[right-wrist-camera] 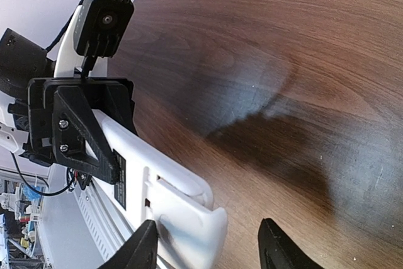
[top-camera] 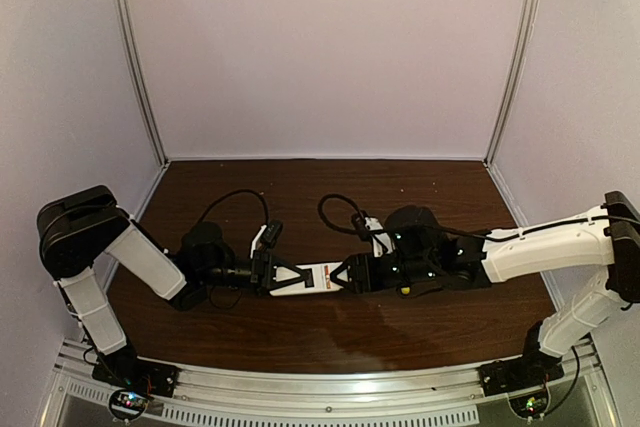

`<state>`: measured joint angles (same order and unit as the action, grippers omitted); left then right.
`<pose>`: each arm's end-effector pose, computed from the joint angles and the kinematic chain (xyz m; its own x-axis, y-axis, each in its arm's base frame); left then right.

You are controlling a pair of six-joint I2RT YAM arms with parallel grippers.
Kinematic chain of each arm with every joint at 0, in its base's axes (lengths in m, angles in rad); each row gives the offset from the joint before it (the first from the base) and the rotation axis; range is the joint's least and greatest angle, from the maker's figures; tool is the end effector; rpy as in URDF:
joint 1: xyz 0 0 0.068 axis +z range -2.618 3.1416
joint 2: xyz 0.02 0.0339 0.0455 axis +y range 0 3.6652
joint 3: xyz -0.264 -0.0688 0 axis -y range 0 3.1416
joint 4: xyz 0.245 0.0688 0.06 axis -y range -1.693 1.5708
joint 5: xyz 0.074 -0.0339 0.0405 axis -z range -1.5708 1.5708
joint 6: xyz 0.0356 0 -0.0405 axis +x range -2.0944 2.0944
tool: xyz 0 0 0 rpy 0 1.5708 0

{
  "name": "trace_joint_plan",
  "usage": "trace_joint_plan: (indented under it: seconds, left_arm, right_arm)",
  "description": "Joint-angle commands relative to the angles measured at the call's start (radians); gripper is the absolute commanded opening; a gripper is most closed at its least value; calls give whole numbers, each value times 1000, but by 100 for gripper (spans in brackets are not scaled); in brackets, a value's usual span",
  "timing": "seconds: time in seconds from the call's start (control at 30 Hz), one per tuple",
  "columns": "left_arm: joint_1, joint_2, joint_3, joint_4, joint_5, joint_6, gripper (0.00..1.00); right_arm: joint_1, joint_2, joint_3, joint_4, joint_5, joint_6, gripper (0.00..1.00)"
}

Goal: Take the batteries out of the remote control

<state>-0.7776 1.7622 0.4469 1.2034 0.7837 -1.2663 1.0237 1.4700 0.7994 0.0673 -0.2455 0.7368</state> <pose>0.1882 -0.2205 0.1397 -0.9748 0.0115 -0.2227 0.2229 0.0785 -0.9717 0.1549 0.2710 0.2093 -0.8452 -0.1347 -0.5172 -0.4923 0.5727 0.6554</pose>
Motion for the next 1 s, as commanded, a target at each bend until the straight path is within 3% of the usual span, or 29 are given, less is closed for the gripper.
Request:
trace_joint_plan:
  seconds: [0.0, 0.2, 0.37, 0.63, 0.97]
  left_arm:
    - [8, 7, 12, 65, 13, 19, 0]
    - [10, 7, 11, 65, 12, 20, 0]
    - [10, 7, 10, 65, 10, 20, 0]
    - [15, 7, 9, 66, 13, 21, 0]
    - [18, 6, 6, 72, 18, 18, 0]
  right_arm:
    - [2, 21, 4, 17, 7, -4, 53]
    - [2, 24, 12, 13, 3, -6, 37]
    - [2, 6, 10, -3, 14, -8, 29]
    - [3, -32, -2, -20, 31, -10, 19]
    - [2, -52, -12, 27, -23, 2, 13]
